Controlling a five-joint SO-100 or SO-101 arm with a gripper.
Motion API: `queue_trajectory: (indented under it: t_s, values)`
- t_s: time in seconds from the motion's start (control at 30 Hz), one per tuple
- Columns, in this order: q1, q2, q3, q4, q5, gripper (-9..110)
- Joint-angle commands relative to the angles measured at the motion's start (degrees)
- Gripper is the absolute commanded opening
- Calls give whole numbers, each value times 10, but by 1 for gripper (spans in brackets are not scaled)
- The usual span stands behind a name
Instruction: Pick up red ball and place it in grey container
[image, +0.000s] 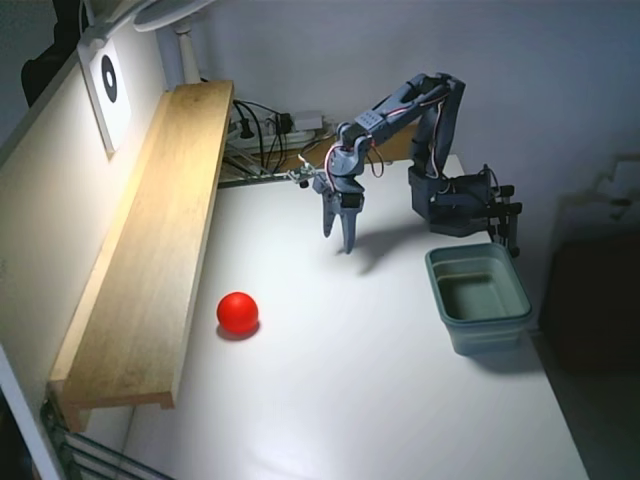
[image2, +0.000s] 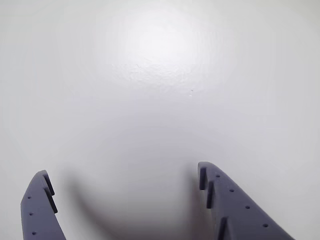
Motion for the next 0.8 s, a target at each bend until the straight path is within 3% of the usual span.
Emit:
queue_trajectory:
  t_s: [0.0, 0.77]
  values:
    - [-13, 4, -23, 1, 1, 38]
    - [-52, -113, -114, -25, 1, 38]
